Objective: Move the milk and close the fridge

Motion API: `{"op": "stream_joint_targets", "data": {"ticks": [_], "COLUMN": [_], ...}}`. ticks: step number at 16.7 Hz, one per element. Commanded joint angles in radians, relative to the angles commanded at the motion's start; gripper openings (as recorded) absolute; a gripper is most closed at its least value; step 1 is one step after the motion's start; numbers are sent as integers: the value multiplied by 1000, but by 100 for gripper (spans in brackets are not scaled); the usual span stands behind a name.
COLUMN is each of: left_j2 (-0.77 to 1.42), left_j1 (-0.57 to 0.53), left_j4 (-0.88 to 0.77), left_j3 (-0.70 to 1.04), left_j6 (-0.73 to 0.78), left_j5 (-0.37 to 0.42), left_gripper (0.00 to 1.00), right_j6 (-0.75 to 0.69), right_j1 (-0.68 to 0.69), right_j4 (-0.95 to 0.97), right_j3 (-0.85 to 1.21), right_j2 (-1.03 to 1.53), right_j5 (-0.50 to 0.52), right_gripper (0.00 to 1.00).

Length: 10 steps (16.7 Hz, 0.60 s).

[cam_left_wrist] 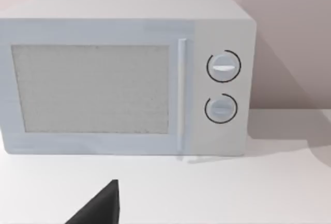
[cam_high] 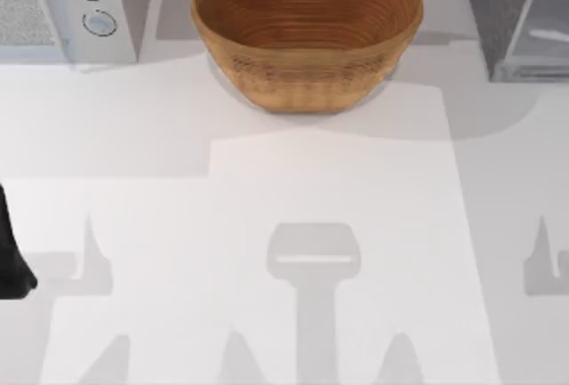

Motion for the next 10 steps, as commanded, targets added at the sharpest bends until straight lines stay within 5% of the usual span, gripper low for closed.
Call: {"op": "stream_joint_targets", "data": {"ticks": [10], "left_j2": [0], "left_j1": [0], "left_j4": [0], "left_j3": [0], "left_j6": [0], "left_j5": [0], "left_gripper": [100], "right_j6": [-1], "right_j1": [3], "right_j4": [-112], "right_j3": [66], "right_j2": [-89], "right_j5": [-4], "right_gripper": [100]}}
